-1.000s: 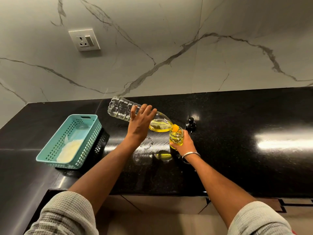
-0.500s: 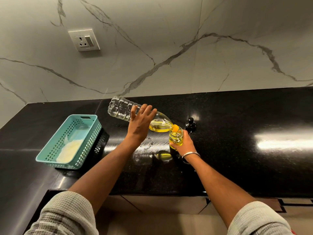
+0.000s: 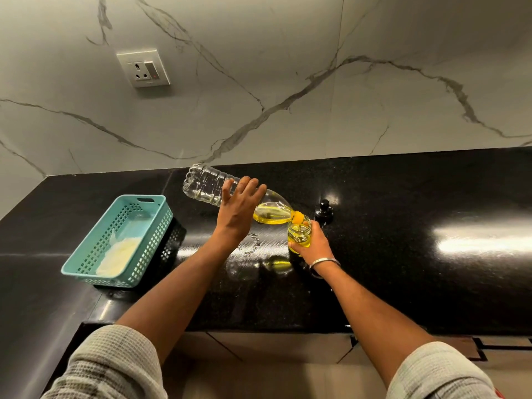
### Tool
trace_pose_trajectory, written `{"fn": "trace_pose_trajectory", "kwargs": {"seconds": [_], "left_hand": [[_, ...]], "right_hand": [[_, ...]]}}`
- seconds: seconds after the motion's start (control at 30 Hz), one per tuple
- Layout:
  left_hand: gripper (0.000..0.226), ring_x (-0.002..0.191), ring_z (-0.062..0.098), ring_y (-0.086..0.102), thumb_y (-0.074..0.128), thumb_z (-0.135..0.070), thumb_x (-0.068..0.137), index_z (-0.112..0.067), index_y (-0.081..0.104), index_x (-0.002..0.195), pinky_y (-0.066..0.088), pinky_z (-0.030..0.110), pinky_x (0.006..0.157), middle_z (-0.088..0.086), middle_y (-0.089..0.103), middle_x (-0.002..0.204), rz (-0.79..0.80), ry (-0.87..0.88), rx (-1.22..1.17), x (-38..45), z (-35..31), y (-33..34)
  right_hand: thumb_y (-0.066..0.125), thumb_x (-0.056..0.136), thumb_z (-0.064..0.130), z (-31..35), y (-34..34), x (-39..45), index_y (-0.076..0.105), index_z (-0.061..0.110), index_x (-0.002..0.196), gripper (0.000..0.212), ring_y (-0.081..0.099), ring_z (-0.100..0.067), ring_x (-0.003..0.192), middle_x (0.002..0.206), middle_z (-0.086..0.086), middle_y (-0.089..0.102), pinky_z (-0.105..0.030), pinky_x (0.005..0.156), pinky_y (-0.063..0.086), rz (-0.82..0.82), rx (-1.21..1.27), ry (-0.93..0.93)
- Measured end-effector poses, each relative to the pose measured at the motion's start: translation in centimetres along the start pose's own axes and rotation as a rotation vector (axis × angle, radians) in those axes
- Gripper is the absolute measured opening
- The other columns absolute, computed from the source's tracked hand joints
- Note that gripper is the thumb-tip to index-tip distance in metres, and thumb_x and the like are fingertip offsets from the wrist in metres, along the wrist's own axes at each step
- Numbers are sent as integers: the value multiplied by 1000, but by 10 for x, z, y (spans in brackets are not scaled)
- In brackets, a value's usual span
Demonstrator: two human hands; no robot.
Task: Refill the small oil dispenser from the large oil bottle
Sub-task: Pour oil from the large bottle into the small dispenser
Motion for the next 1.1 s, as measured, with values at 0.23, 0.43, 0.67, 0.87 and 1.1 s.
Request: {"fn": "trace_pose_trajectory", "kwargs": {"seconds": [0.23, 0.43, 0.67, 0.87, 1.1], "left_hand": [[73, 117, 27, 58, 86, 3, 50, -22, 63, 115, 20, 40, 103, 4, 63, 119, -11, 1, -4, 0, 0, -1], [72, 117, 26, 58, 86, 3, 50, -22, 63, 114, 21, 40, 102, 3, 63, 118, -12, 2, -6, 0, 1, -1], [74, 118, 25, 57, 87, 1, 50, -24, 62, 115, 20, 40, 103, 2, 62, 119, 15, 2, 6, -1, 1, 2], [72, 118, 26, 57, 86, 1, 51, -24, 63, 115, 20, 40, 103, 2, 62, 119, 10, -1, 10, 0, 1, 1], [73, 119, 25, 56, 86, 0, 52, -24, 62, 116, 20, 41, 103, 2, 62, 120, 14, -3, 17, 0, 1, 2]], "right_hand": [[83, 66, 15, 2, -1, -1, 50, 13, 118, 62, 56, -20, 106, 116, -6, 58, -24, 88, 43, 6, 12, 2], [83, 67, 16, 2, -1, -1, 49, 14, 118, 62, 56, -19, 106, 117, -6, 57, -23, 88, 43, 9, 1, 6], [83, 66, 15, 2, -1, -1, 49, 15, 118, 62, 56, -20, 106, 116, -6, 58, -27, 90, 45, 11, 8, -4], [83, 66, 14, 3, -1, -1, 50, 14, 117, 61, 58, -20, 104, 114, -6, 60, -28, 89, 46, 5, 16, -12], [83, 66, 14, 3, -1, -1, 50, 16, 117, 61, 57, -20, 105, 114, -5, 59, -27, 89, 46, 12, 26, -1]]}}
Point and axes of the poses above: each hand's wrist, its own x-axis towards the middle knuckle, its own y-axis out of the palm, z = x × y, the point moved 5 cm from there along x, towards the middle knuckle
